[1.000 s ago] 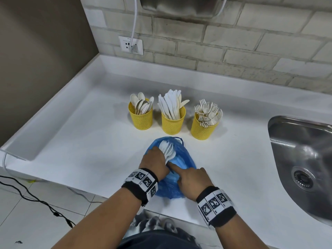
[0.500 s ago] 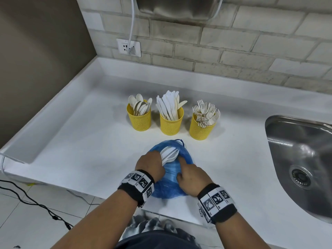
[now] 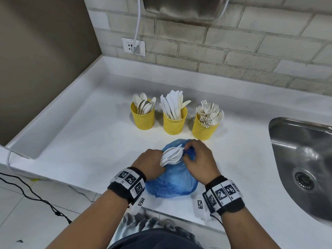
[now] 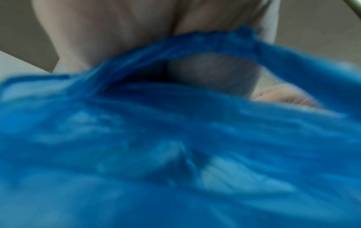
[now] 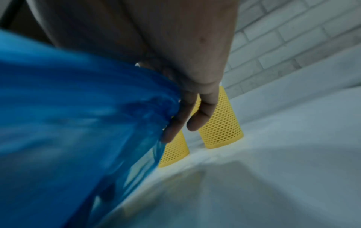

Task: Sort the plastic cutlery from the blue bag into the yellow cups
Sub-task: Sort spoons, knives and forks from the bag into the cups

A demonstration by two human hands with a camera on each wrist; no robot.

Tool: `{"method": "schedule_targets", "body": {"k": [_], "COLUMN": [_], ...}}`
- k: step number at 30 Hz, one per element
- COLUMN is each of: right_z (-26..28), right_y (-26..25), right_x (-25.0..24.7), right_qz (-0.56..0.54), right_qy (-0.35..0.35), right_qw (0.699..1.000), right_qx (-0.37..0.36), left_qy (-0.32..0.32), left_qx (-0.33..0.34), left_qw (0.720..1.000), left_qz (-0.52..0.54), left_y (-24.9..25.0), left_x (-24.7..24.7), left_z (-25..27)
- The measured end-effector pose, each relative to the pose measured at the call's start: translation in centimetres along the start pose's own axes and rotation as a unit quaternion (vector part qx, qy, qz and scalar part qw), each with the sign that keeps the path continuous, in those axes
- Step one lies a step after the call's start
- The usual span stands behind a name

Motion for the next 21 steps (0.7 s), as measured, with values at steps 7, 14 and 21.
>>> {"method": "schedule_targets", "body": {"k": [7,14,21], "right_z": [-0.3,-0.3,-0.3], "right_y": [2.0,3.4,1.6], "right_x": [-1.6,-2.9,-1.5], "right_qz": [-0.025,-0.02,0.148], "right_qy": [0.063,0.089,0.015], "right_qw": [0.994,0.991,0.989], "right_qx": [0.086,0.097,-0.012], "left_qy": [0.021,0.032,0.022], "left_qx": [0.028,0.032,0.068], "left_qw": [0.997,0.991,0.983], "left_qz": [0.064,0.125,0.167], "left_y": [-0.4,-1.1,-0.1], "left_x": [-0.8,-2.1,-2.8], "left_z": [0.5,0.8,0.9]}}
Point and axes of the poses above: each hand's wrist, its own z-axis away from the middle knuckle, its own x-axis out of the palm, y = z × x, the point moved 9 cm from there along -z, towards the middle knuckle, and after that the axes turned 2 degrees about -x, right-handed, at the moved point
